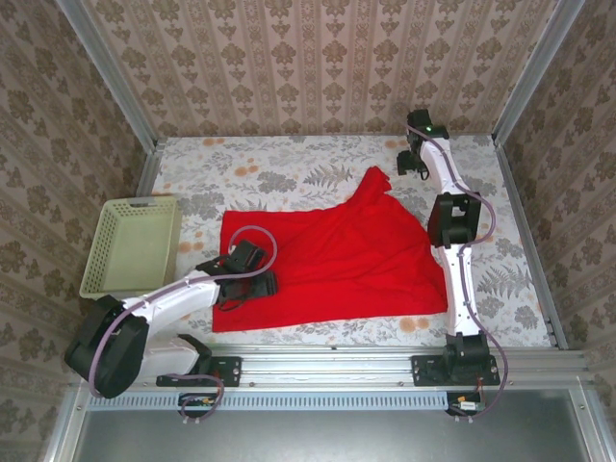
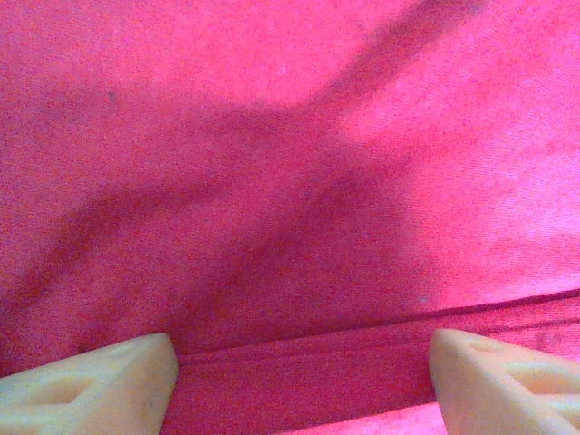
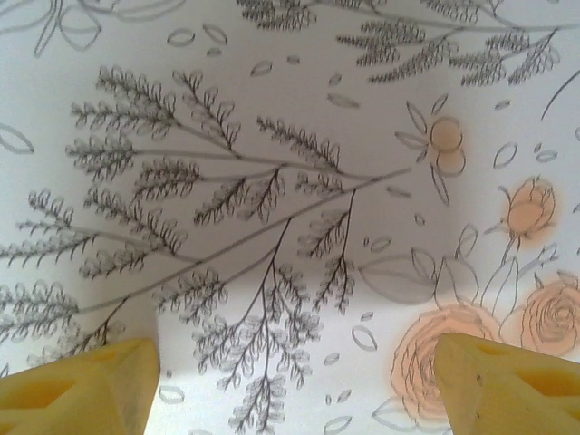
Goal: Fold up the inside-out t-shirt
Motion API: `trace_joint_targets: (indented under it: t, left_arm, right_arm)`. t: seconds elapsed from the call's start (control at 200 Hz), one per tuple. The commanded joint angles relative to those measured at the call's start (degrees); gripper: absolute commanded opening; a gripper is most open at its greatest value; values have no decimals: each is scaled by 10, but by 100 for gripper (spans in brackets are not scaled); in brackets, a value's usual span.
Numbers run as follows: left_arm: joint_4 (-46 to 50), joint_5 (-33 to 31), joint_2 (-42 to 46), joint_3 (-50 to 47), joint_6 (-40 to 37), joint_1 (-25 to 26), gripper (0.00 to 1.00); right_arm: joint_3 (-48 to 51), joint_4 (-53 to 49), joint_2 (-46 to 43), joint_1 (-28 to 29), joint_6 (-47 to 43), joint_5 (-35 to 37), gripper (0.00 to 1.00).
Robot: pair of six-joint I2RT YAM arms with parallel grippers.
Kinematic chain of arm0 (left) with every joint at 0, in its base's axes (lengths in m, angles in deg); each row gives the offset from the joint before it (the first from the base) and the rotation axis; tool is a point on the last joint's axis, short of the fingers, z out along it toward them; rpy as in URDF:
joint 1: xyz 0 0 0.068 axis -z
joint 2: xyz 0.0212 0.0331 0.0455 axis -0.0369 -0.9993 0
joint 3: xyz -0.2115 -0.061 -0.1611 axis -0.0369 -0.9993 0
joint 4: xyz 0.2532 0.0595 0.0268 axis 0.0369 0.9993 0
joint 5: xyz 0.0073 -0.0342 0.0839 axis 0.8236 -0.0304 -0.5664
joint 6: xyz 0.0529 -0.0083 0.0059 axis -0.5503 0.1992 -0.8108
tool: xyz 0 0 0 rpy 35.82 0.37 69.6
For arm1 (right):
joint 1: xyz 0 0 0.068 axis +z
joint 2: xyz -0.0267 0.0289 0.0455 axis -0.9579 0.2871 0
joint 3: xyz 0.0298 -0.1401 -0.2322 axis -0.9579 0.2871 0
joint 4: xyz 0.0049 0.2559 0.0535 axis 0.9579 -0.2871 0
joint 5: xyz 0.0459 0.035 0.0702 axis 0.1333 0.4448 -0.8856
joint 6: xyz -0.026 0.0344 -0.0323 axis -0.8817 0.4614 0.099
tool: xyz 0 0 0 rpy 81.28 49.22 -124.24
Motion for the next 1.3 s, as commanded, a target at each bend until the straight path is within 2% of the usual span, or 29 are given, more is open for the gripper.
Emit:
trace_joint_targets:
  t: [0.0,0.115,0.245,0.345,0.535,0.735,0.945,1.095,1.215,1.29]
  left_arm:
    - [36,10,3,-20,-5,-7,76]
    - [35,20,0,-10,-11,-6,76]
    - [51,17,1,23,-23,-9,76]
    - [80,15,15,71,-42,-38,77]
    - [93,55,15,161,-74,-168,82]
    - [99,14,-104,257,-99,-259,82]
    - [85,-22,-249,362,-114,-293,80]
    - [71,-19,-340,424,-127,-302,76]
    - [62,0,-400,465,-136,-302,70]
    - [62,4,-427,482,-140,-303,63]
  right_arm:
    - [-31,-1,18,3,-14,14,81]
    - [-15,-16,-19,3,5,-72,81]
    - [37,-3,-85,4,59,-192,75]
    - [91,32,-128,11,98,-273,69]
    - [96,44,-132,38,120,-293,68]
    - [92,50,-112,57,131,-312,66]
    - [76,45,-93,67,132,-313,64]
    - [70,38,-80,68,132,-310,62]
    - [71,31,-72,69,128,-307,60]
    - [72,30,-68,69,127,-315,56]
